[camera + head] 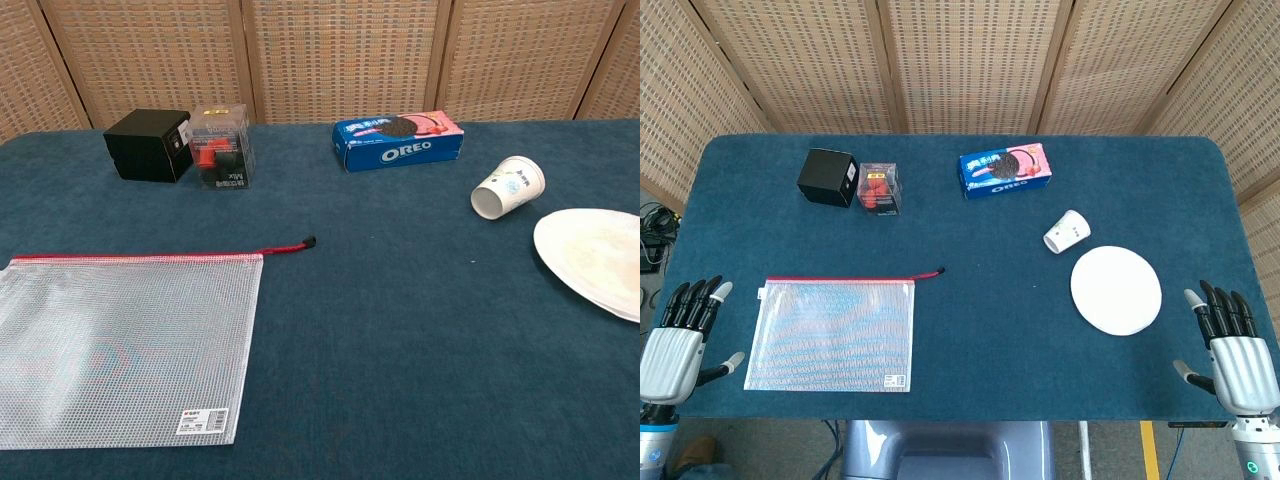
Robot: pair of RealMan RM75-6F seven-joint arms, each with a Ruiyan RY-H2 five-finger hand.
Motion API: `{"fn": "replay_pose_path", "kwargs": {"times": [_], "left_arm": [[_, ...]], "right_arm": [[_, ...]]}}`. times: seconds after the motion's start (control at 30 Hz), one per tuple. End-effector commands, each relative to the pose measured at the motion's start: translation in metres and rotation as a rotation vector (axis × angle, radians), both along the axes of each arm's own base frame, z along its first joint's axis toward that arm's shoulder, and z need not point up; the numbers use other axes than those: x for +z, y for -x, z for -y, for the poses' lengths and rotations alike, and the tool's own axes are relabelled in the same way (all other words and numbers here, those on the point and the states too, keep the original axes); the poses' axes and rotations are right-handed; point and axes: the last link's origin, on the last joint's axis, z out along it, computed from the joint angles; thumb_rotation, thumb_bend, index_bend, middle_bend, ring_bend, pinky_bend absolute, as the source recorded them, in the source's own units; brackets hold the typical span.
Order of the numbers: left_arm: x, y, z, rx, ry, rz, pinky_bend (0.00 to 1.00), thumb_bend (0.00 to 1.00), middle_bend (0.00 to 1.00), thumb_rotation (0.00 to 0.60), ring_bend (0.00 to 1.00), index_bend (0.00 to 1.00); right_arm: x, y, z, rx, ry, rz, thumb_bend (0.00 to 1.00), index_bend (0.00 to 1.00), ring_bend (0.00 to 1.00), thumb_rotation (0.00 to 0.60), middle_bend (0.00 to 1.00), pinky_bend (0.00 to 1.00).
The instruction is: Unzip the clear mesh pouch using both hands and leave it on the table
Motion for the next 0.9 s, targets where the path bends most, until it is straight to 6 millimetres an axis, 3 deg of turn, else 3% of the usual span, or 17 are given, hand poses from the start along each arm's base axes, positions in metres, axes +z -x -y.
{"fn": "replay_pose_path", "kwargs": {"times": [0.03, 0.23, 0.3, 0.33, 0.4, 0.43, 0.47, 0.5, 0.57, 0.73, 0.9], "left_arm": [[-0.001, 0.000, 0.000, 0.001, 0.003, -0.001, 0.00, 0.00, 0.00, 0.600, 0.00, 0.00], [-0.006, -0.001, -0.003, -0.007, 0.022, -0.008, 0.00, 0.00, 0.00, 0.600, 0.00, 0.00], [-0.012, -0.004, -0.010, -0.018, 0.042, -0.019, 0.01, 0.00, 0.07, 0.600, 0.08, 0.00], [-0.015, -0.007, -0.015, -0.024, 0.051, -0.019, 0.12, 0.00, 0.25, 0.600, 0.26, 0.00], [-0.022, -0.018, -0.030, -0.054, 0.054, -0.014, 0.46, 0.00, 0.58, 0.600, 0.62, 0.00], [-0.027, -0.024, -0.040, -0.065, 0.060, -0.009, 0.73, 0.00, 0.75, 0.600, 0.79, 0.01], [-0.033, -0.031, -0.050, -0.072, 0.077, 0.002, 0.90, 0.00, 0.83, 0.600, 0.88, 0.05], [-0.038, -0.040, -0.060, -0.083, 0.089, 0.012, 0.95, 0.00, 0.88, 0.600, 0.92, 0.09], [-0.050, -0.058, -0.084, -0.094, 0.121, 0.017, 1.00, 0.00, 0.93, 0.600, 0.97, 0.17], [-0.088, -0.107, -0.147, -0.078, 0.260, -0.008, 1.00, 0.06, 0.96, 0.600, 0.99, 0.22], [-0.119, -0.142, -0.184, -0.060, 0.324, -0.036, 1.00, 0.11, 0.98, 0.600, 1.00, 0.26]], "right_arm": [[0.001, 0.000, 0.000, 0.000, 0.001, 0.002, 0.00, 0.07, 0.00, 0.600, 0.00, 0.00], [0.002, 0.001, -0.001, -0.003, 0.003, 0.007, 0.00, 0.07, 0.00, 0.600, 0.00, 0.00], [0.002, 0.001, 0.000, -0.005, 0.003, 0.007, 0.00, 0.07, 0.00, 0.600, 0.00, 0.00], [0.002, 0.001, 0.000, -0.005, 0.002, 0.004, 0.00, 0.07, 0.00, 0.600, 0.00, 0.00], [0.001, 0.001, 0.001, -0.010, 0.000, 0.007, 0.00, 0.07, 0.00, 0.600, 0.00, 0.00], [0.000, 0.001, 0.002, -0.014, -0.003, 0.015, 0.00, 0.07, 0.00, 0.600, 0.00, 0.00], [-0.001, 0.001, 0.003, -0.016, -0.006, 0.016, 0.00, 0.07, 0.00, 0.600, 0.00, 0.00], [-0.001, 0.001, 0.004, -0.017, -0.007, 0.013, 0.00, 0.07, 0.00, 0.600, 0.00, 0.00], [-0.001, 0.002, 0.005, -0.023, -0.005, 0.005, 0.00, 0.07, 0.00, 0.600, 0.00, 0.00], [-0.002, 0.008, 0.012, -0.049, -0.001, -0.019, 0.00, 0.07, 0.00, 0.600, 0.00, 0.00], [-0.002, 0.014, 0.017, -0.081, 0.004, -0.026, 0.00, 0.07, 0.00, 0.600, 0.00, 0.00]]}}
